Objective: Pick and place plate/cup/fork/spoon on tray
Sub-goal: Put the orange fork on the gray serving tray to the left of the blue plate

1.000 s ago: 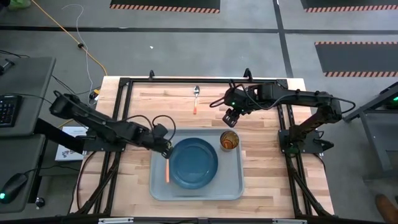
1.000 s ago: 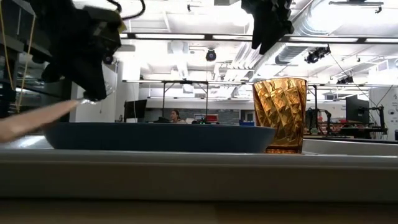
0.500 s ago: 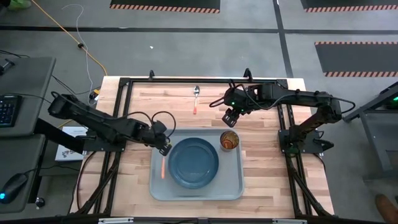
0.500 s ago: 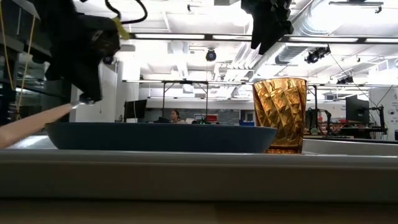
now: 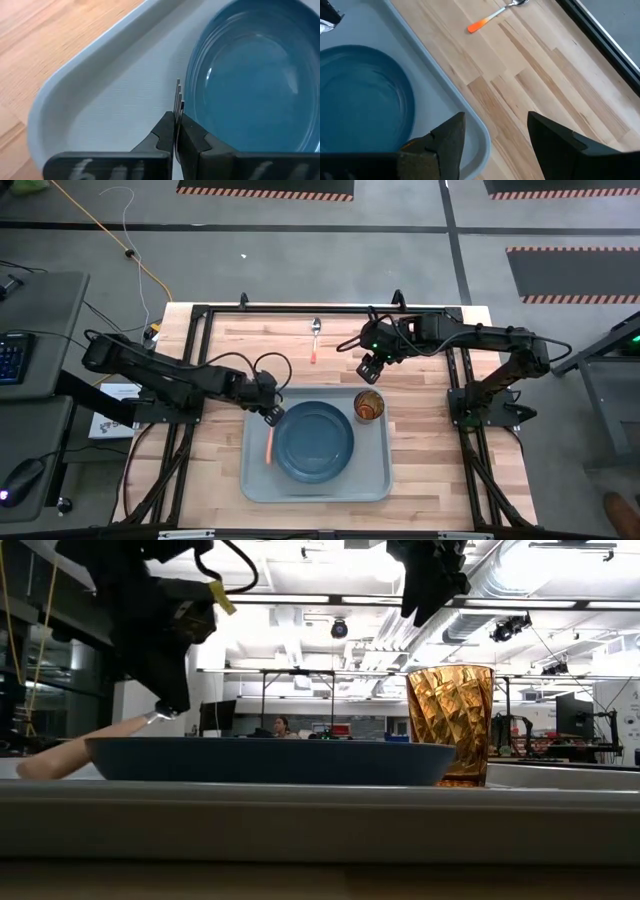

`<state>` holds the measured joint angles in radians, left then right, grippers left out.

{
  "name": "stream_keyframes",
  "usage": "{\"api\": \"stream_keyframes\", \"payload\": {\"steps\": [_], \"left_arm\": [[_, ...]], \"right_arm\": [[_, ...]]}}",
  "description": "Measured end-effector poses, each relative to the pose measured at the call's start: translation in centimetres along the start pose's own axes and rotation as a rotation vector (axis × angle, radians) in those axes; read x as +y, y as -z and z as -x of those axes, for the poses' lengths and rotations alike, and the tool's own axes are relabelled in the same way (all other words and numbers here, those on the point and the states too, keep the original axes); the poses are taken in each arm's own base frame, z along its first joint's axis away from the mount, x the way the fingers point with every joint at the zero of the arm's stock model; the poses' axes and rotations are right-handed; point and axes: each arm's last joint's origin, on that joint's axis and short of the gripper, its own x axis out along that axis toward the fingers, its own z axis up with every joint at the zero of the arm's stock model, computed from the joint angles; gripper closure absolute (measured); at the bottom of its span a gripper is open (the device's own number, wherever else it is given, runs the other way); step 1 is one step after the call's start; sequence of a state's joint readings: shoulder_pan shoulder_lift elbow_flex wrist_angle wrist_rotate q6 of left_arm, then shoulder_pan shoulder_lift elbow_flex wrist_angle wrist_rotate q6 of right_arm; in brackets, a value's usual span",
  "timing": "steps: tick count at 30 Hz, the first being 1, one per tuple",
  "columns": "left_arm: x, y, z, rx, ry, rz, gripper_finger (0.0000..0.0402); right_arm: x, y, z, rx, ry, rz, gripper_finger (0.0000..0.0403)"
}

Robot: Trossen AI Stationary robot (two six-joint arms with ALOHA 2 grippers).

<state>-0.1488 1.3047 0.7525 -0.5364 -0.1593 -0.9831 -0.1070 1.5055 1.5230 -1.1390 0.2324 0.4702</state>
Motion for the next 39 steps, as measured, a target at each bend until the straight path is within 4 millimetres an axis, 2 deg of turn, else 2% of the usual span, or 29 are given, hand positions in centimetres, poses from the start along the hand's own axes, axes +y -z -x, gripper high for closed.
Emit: {"api": "stream_keyframes", "payload": {"steps": [5,12,14,17,20,28,32,39], "left_arm": [[0.0,-0.1,0.1,0.014,0.016,0.013,0.0401],[1.1,0.4,1.8,0.093,0.002,0.003,0.0401],[1.1,0.5,1.8,0.098,0.048,0.007,0.0401],[1.1,1.1,1.2,0.106,0.158,0.01,0.0401],[1.8,2.2,0.4,0.13,0.187,0.033,0.0401],[4.3,4.2,-1.3,0.044,0.29,0.23,0.0401],[5.1,5.1,-2.2,0.071,0.229,0.27,0.0401],[5.0,5.2,-3.0,0.054,0.189,0.21,0.0401]], "right_arm": [[0.0,0.0,0.0,0.0,0.0,0.003,0.0197],[0.0,0.0,0.0,0.001,0.0,0.008,0.0197],[0.0,0.0,0.0,0.001,0.001,0.008,0.0197],[0.0,0.0,0.0,0.001,0.001,0.008,0.0197],[0.0,0.0,0.0,0.002,0.001,0.006,0.0197],[0.0,0.0,0.0,0.001,0.0,0.005,0.0197],[0.0,0.0,0.0,0.0,0.0,0.0,0.0197],[-0.1,-0.3,0.0,-0.021,-0.004,-0.014,0.0197]]}}
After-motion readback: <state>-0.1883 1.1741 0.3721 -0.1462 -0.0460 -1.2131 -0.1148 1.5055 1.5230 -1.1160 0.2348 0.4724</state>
